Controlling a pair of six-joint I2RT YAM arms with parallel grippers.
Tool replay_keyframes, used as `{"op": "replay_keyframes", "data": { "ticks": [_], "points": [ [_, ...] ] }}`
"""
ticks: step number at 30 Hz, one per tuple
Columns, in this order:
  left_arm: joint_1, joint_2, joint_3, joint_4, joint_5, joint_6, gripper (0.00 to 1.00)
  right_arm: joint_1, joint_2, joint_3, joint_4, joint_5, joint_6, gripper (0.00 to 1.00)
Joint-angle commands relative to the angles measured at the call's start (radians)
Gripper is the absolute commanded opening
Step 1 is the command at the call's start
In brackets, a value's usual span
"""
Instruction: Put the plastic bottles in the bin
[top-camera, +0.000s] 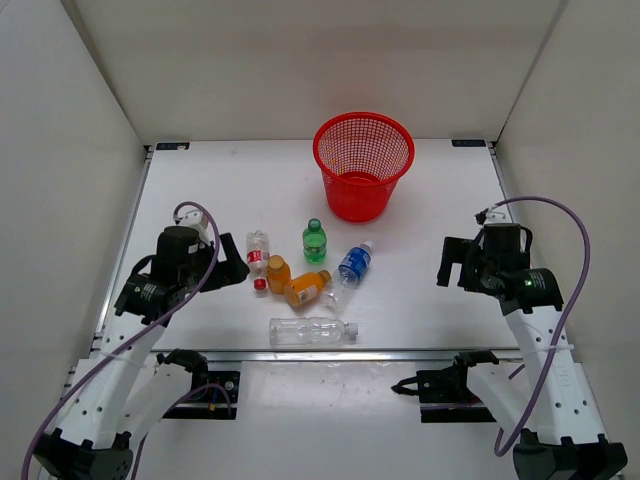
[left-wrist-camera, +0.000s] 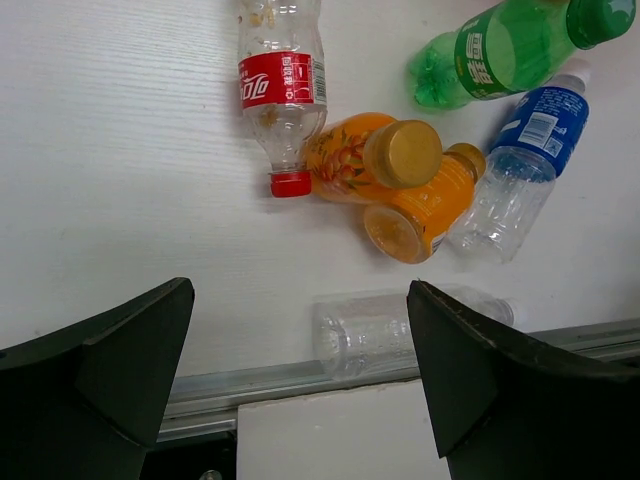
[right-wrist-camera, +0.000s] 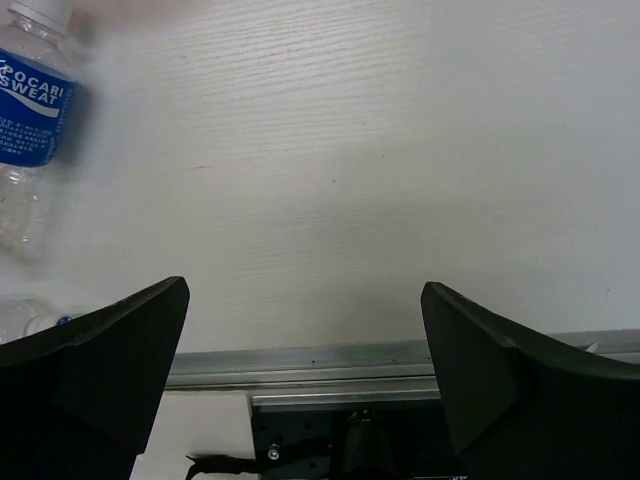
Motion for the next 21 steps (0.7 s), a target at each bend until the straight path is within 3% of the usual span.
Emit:
{"op": "replay_keyframes", "data": {
  "ticks": [1, 8, 14, 16, 21],
  "points": [
    [0.005, 0.0, 0.013, -0.006, -0.015, -0.013, 0.99, 0.019, 0.019, 0.028, 0.025, 0.022, 0.013, 0.99],
    [-0.001, -0.006, 0.029, -0.048, -0.061, -0.007, 0.99, 0.132, 0.034, 0.025, 0.086, -0.024, 0.082, 0.99],
    [-0.024, -0.076, -0.046, -0.018, -0.041, -0.033, 0.99, 0.433, 0.08, -0.026, 0.25, 0.017, 0.228, 0.99],
    [-0.031, -0.089, -0.065, -0.026, -0.049, -0.043, 0.98, 0.505, 0.153, -0.011, 0.269, 0.091, 0.308, 0.99],
    [-0.054, -0.081, -0.068, -0.086, -0.079, -0.03, 0.98, 0.563, 0.321, -0.024, 0.461, 0.033, 0.423, 0.99]
  ]
}}
